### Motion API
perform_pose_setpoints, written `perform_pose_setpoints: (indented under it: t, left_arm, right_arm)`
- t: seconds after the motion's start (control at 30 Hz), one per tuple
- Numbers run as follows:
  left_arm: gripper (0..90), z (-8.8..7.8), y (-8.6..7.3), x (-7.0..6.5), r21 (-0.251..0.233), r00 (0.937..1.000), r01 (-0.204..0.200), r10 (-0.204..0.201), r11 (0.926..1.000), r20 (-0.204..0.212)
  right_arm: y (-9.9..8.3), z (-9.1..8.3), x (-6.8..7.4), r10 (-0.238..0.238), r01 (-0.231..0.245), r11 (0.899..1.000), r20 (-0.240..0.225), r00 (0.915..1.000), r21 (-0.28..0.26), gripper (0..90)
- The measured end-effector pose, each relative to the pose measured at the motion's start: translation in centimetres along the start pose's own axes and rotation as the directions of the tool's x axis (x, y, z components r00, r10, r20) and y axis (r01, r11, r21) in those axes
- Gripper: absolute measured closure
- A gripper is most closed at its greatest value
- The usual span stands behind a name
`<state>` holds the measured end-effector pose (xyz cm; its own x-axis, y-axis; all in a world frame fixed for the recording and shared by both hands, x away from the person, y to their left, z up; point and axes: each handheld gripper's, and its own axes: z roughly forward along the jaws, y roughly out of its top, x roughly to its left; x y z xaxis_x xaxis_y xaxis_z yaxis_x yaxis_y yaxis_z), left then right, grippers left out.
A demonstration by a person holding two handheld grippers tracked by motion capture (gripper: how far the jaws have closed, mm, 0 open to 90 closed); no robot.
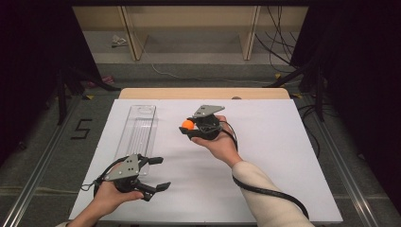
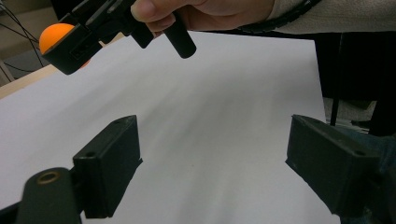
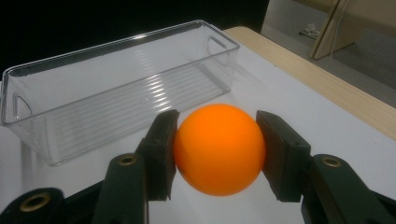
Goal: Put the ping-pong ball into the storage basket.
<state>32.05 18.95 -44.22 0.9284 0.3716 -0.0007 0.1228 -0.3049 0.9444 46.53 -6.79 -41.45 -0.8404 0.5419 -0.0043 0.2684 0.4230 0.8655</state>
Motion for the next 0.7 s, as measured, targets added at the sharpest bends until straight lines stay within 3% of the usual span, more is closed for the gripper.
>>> perform_pose_setpoints:
  t: [0.7]
  left_arm:
    - [16.5,0.1,0.0,-0.1,0.006,1.0000,-0.004,0.004,1.0000,0.005]
  right_arm:
    - [1.1,1.0,0.6,-0.013,0.013,1.000,-0.017,0.9998,-0.001,51.4]
